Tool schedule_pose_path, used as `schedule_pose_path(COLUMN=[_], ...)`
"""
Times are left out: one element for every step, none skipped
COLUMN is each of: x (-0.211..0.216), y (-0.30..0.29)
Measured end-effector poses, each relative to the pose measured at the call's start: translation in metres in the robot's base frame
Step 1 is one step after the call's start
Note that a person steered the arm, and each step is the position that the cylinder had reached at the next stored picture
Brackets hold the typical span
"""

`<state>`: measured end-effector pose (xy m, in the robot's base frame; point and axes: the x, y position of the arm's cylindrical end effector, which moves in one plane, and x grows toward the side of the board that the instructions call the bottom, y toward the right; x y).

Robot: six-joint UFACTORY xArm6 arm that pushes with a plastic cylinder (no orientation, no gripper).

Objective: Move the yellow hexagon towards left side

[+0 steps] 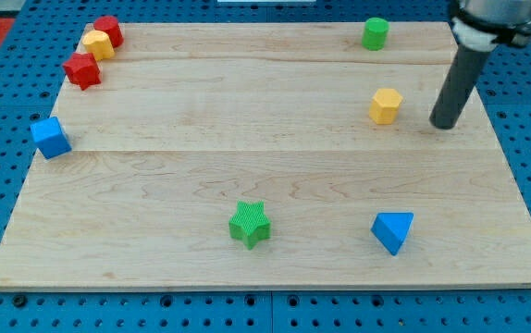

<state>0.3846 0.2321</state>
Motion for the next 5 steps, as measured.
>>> schedule_pose_path(x=[-0.025,-0.008,0.009,0.001,-0.003], y=[-0.064,-0.097,-0.075,-0.143,-0.22])
